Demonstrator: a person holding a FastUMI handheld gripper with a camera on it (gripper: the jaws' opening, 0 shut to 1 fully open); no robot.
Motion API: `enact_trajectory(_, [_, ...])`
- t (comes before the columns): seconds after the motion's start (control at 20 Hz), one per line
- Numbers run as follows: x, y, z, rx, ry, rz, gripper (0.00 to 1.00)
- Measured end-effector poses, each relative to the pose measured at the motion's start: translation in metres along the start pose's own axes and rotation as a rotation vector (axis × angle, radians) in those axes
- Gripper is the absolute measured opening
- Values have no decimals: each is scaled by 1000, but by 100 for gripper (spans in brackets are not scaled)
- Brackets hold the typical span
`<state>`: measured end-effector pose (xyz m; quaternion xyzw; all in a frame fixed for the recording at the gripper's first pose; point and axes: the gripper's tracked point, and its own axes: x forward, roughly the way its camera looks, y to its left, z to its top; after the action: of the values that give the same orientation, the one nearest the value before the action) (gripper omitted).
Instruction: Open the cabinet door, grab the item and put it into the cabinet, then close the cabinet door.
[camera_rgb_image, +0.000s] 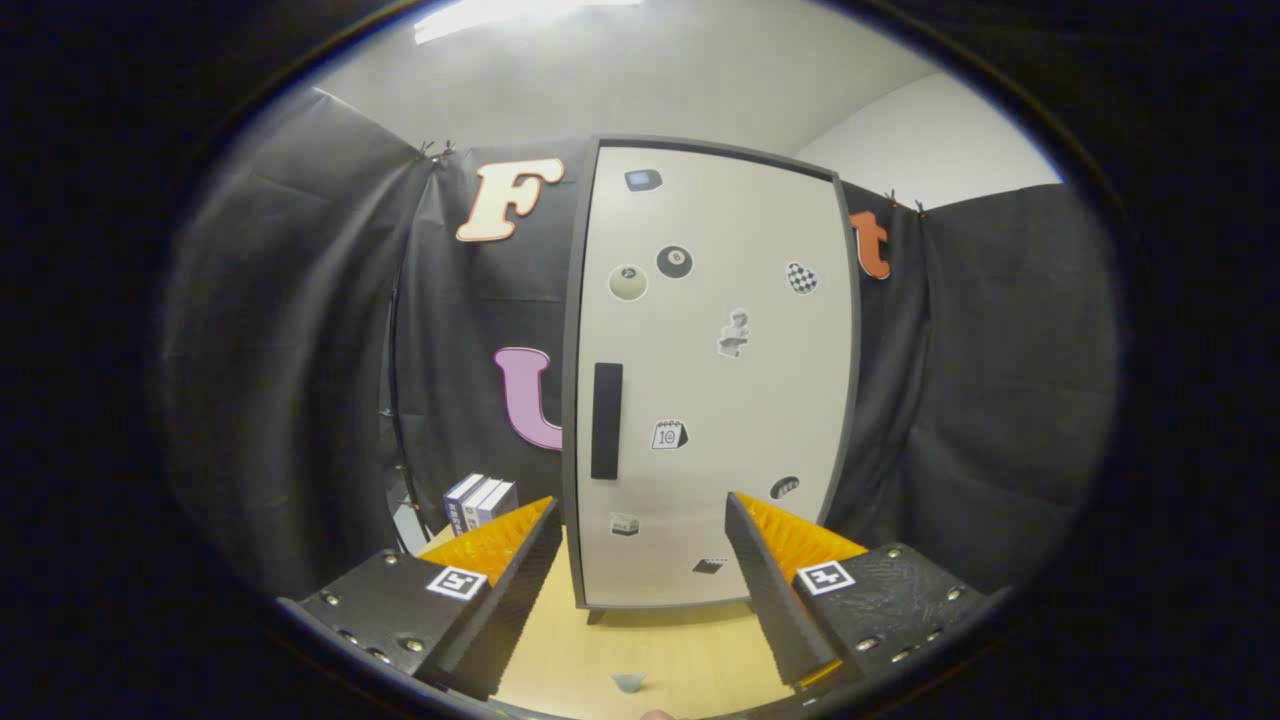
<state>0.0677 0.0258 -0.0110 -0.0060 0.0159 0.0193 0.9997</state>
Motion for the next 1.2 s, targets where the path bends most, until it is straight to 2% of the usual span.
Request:
enact_trajectory(0.5, [94,25,-1,17,9,52,97])
enact_trajectory(1.0, [175,39,-5,42,12,63,97])
enact_trajectory(1.2, [191,39,-9,46,18,59,92])
